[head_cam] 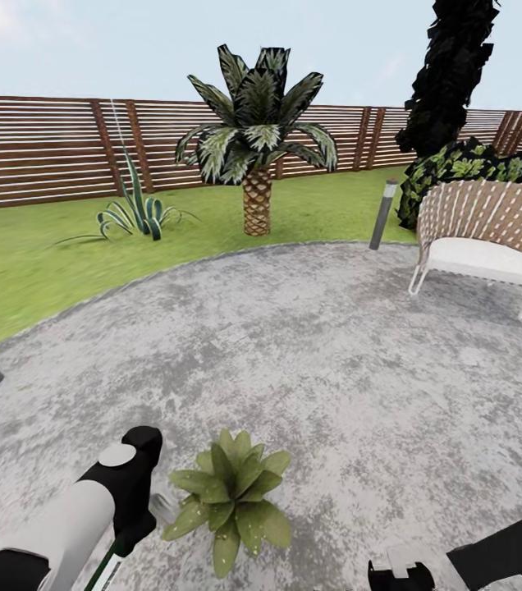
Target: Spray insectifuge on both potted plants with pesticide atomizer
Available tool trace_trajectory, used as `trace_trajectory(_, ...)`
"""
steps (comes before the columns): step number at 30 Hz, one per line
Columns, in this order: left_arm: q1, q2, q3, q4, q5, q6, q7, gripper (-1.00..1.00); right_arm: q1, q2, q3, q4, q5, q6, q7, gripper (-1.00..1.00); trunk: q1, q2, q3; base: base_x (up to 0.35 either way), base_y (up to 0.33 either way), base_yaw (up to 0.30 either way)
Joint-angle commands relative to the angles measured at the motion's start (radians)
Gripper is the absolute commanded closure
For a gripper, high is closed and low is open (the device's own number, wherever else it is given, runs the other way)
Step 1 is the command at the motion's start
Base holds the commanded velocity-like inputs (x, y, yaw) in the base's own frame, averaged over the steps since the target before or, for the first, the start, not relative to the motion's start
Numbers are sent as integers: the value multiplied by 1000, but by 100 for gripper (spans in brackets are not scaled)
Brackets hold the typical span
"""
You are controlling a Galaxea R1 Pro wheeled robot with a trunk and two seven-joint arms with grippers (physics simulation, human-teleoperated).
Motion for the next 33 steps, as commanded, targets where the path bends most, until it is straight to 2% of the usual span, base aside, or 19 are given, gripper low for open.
trace_trajectory(1, 4, 2, -4, -3, -4, 11, -10, 100, -1, 0, 3, 1, 10, 1, -8, -100, 0, 0, -1, 10, 10, -102)
trace_trajectory(7, 8, -3, 0, -16, -3, 11, -10, 100, -1, 5, 4, 0, 11, 1, -8, -100, 0, 0, -1, 163, 138, -22)
trace_trajectory(16, 7, -13, -1, -27, -3, 12, -10, 100, -1, 7, 3, -3, 10, 2, -8, -100, 0, 0, -1, 15, 12, 0)
trace_trajectory(18, -1, -29, -3, -48, -3, 12, -10, 100, -1, 6, 3, -2, 10, 2, -8, -100, 0, 0, -1, 0, 0, 0)
trace_trajectory(19, -6, -53, -4, -54, -7, 12, -10, 100, -1, 6, 3, -1, 10, 2, -8, -100, 0, 0, -1, 0, 0, 0)
trace_trajectory(21, -8, -76, -5, -56, -11, 13, -10, 100, -1, 5, 3, 0, 10, 2, -8, -100, 0, 0, -1, 0, 0, -43)
trace_trajectory(24, -9, -85, -4, -58, -9, 14, -10, 100, -1, 4, 3, 2, 11, 2, -8, -100, 0, 0, 1, 0, 0, -194)
trace_trajectory(27, -14, -86, -6, -58, -11, 15, -10, 100, -1, 6, 4, 1, 12, 2, -8, -100, 0, 0, 2, 0, 0, -217)
trace_trajectory(33, -93, -67, -5, -57, -14, 15, -10, 100, -1, 6, 4, 0, 12, 2, -8, -100, 0, 0, 3, 0, 0, -27)
